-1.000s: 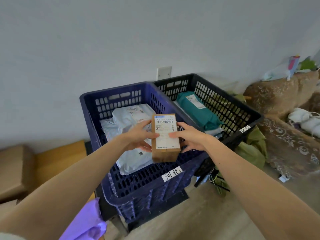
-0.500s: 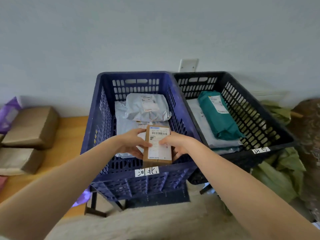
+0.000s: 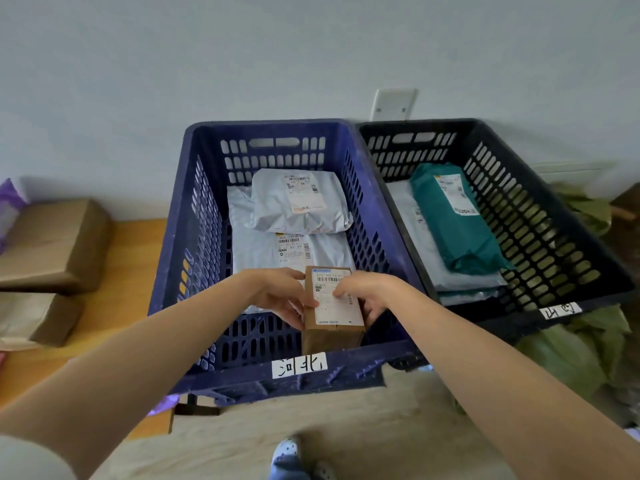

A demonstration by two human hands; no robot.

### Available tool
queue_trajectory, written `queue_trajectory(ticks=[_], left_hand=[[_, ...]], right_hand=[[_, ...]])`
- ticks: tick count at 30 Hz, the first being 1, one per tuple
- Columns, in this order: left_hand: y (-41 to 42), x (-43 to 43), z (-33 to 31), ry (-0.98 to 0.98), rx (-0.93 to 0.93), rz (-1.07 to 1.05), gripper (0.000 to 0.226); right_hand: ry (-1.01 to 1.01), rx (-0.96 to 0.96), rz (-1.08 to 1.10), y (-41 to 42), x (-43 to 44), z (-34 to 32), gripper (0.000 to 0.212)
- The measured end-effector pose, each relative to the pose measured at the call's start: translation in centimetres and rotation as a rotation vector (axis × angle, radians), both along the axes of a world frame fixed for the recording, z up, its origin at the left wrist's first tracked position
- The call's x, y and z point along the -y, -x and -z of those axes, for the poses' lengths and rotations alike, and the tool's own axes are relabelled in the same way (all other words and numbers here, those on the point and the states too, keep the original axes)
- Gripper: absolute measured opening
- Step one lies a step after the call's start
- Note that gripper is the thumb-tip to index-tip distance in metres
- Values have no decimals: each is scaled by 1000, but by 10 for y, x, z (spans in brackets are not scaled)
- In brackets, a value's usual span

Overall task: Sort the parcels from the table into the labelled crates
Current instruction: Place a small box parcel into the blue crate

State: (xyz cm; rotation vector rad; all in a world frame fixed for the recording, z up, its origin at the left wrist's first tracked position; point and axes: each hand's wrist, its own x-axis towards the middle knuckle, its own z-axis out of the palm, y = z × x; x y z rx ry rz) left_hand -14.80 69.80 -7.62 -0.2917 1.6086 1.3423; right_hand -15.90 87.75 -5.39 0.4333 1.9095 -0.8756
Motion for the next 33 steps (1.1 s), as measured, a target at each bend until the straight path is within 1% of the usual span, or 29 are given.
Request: queue_trajectory(ticks=[4,7,13,18,20,23,26,29,33], left_hand=[[5,-3,13,0,8,-12,56],[8,-2,17,-27,15,-20,74],[6,-3,21,-17,-18,-59,92],[0,-15,28,19,-102,-126,97],[-4,-20,34,61,-152,-130,98],[-9,-25,42,150,-270,-41,98],[-12,-30,49,214,-387,58,92],[-14,-31,53,261,-489,124,90],[-17,-29,54,285,-567,207,97]], right_hand=[[-25,14,-2,3,0,6,42],[-24,14,-19,6,2,7,41],[8,-8,-13,4,0,10,41],[-48,-81,-5,6,-3,13,51],[-95,-100,-38,5,-4,13,63],[-164,-134,-121,1,-4,14,85],[-230,-190,-246,-2,-4,15,96],[-315,-265,-430,-3,-4,13,101],[-361,-429,-740,-9,-5,8,118]])
